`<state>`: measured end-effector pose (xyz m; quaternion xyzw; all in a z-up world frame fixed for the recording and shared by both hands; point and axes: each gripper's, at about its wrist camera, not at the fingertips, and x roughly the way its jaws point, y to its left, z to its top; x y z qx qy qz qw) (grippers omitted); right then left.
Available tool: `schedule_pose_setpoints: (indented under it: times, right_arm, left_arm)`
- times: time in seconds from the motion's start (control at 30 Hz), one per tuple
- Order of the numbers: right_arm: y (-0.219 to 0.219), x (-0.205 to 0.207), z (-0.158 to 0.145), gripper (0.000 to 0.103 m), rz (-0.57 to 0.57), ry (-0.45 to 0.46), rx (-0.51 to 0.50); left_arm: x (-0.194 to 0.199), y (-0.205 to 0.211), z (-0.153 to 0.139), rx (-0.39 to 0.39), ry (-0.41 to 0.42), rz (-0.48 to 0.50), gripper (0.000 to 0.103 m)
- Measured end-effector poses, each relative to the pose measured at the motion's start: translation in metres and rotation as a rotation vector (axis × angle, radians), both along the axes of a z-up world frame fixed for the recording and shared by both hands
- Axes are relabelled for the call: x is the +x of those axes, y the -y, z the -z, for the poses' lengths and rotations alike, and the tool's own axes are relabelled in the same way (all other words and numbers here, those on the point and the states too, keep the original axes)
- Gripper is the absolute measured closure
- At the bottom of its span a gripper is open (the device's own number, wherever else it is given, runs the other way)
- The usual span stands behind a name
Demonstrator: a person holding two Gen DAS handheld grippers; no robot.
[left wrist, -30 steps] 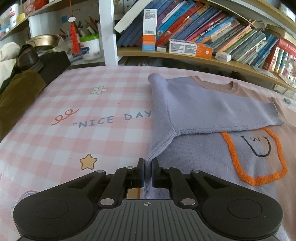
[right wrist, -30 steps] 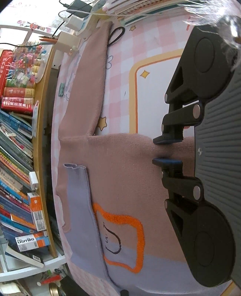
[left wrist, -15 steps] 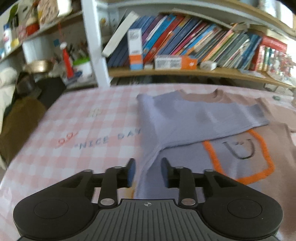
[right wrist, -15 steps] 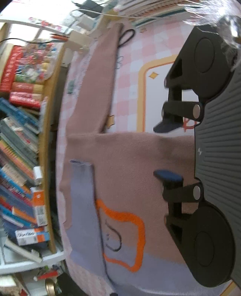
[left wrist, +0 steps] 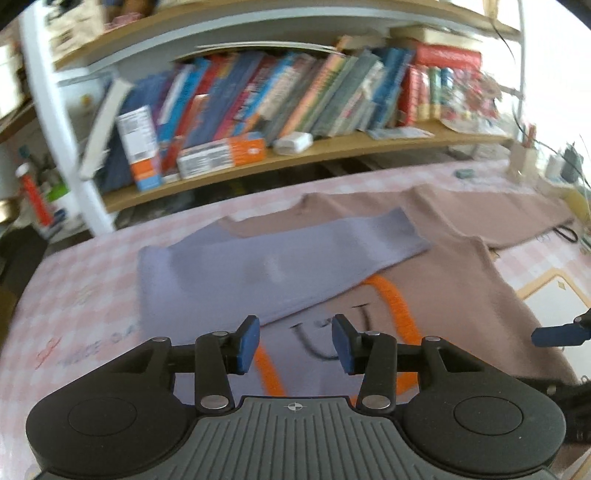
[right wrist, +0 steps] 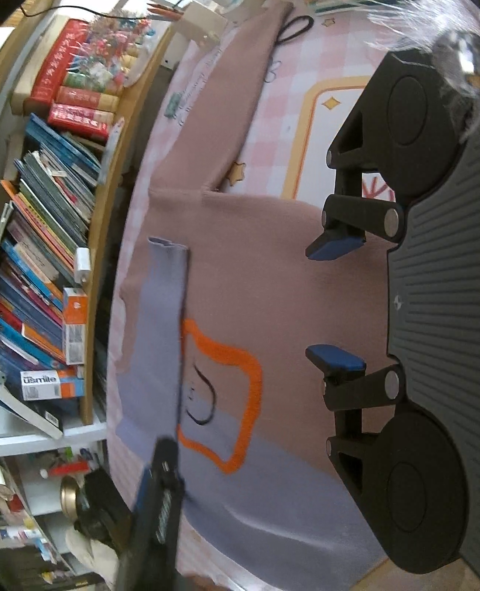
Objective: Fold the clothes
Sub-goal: 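Move the left tool to the lavender sleeve cuff and grasp it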
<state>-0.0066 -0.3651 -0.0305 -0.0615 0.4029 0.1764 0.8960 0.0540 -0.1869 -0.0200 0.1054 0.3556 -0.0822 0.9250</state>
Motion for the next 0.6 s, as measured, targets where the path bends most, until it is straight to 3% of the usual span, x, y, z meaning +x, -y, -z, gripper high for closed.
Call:
schedule_pose_setpoints:
  times: [0.33, 0.6]
  right_arm:
    - [0.019, -0.001, 0.006, 0.047, -0.034, -0.042, 0.061]
    - [0.025, 0.0, 0.009, 0.041, -0.07, -0.061, 0.092]
  left_arm:
    - [0.035, 0.055, 0.018, 0.069, -0.04, 0.147, 0.056]
    - [0.059, 0.085, 0.034, 0.098, -0.057, 0.201, 0.057]
